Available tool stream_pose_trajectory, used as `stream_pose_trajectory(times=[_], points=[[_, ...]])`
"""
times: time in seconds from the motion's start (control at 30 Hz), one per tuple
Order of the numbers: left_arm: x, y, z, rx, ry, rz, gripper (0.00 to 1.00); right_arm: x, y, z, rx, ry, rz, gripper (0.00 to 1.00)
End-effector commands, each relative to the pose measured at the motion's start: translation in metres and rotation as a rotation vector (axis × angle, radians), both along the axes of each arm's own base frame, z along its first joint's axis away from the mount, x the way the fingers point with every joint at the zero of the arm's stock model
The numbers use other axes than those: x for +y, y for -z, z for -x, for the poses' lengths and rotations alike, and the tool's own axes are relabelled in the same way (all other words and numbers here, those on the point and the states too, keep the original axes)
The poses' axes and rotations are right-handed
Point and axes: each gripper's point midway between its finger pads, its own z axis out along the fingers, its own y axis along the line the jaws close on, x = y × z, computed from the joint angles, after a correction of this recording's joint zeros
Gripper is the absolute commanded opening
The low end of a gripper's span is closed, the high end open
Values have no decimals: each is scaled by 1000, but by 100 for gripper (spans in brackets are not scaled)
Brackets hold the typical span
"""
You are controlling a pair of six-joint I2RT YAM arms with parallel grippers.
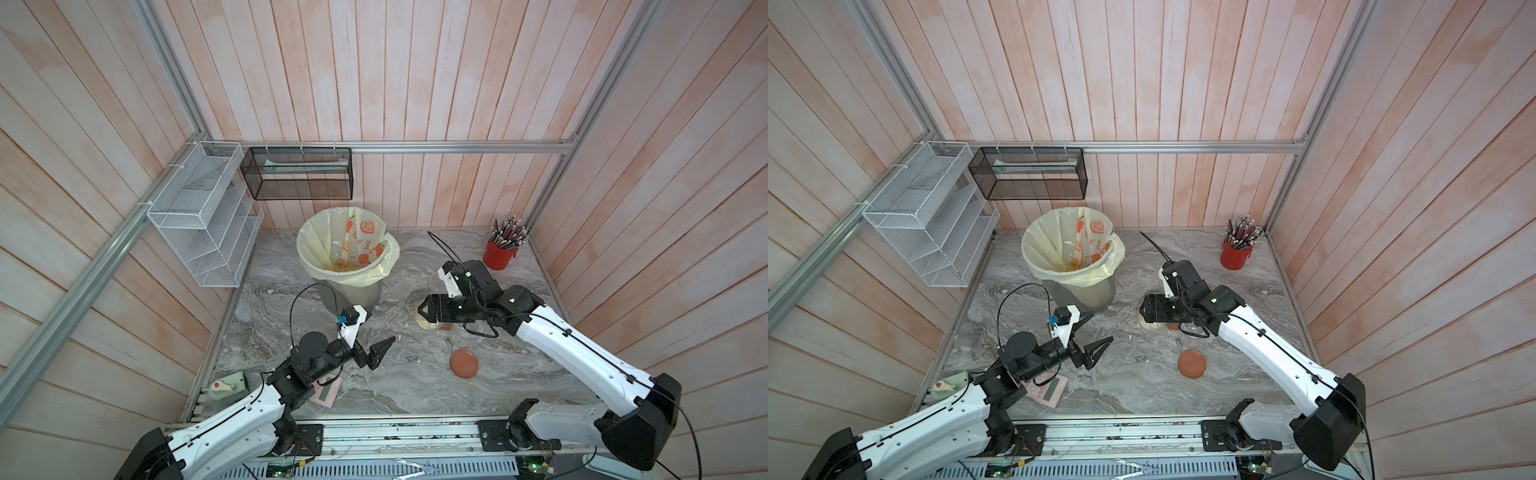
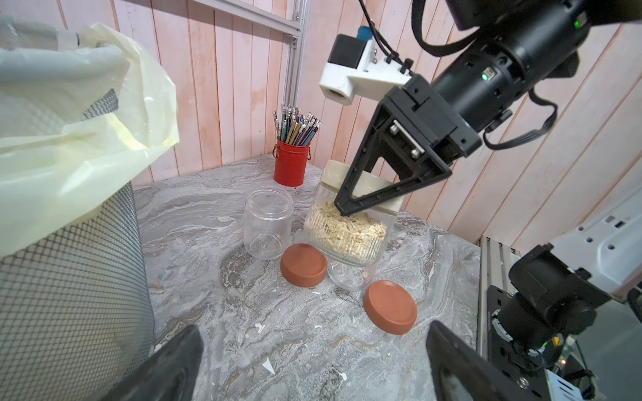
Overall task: Empty expired oatmeal from jars
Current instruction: Pick up the jar from the center of the board.
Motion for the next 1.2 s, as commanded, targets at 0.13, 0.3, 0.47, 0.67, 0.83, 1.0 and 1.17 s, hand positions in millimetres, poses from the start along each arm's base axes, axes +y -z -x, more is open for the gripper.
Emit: stream_pose_trajectory(times=[0.13,0.3,0.47,0.67,0.83,1.0,1.17], points=[[-9,-10,5,-113,59,-4,100,18,-25,-6,6,-47,-67,49],[-15,-13,5,-153,82,-11,100,30,-35,-7,20,-82,-99,48],[-27,-15,4,-170,121,-21,100,35,-40,-5,37,-100,-115,47],[-40,-21,-3,-192,134,-29,100,44,-43,0,44,-127,-106,46],[-50,-27,-8,-212,153,-41,100,54,-44,4,44,-150,-101,47],[-58,-23,-10,-217,183,-76,100,60,-50,8,34,-164,-108,46],[-63,-19,-10,-208,203,-96,100,60,-53,10,31,-169,-110,46]])
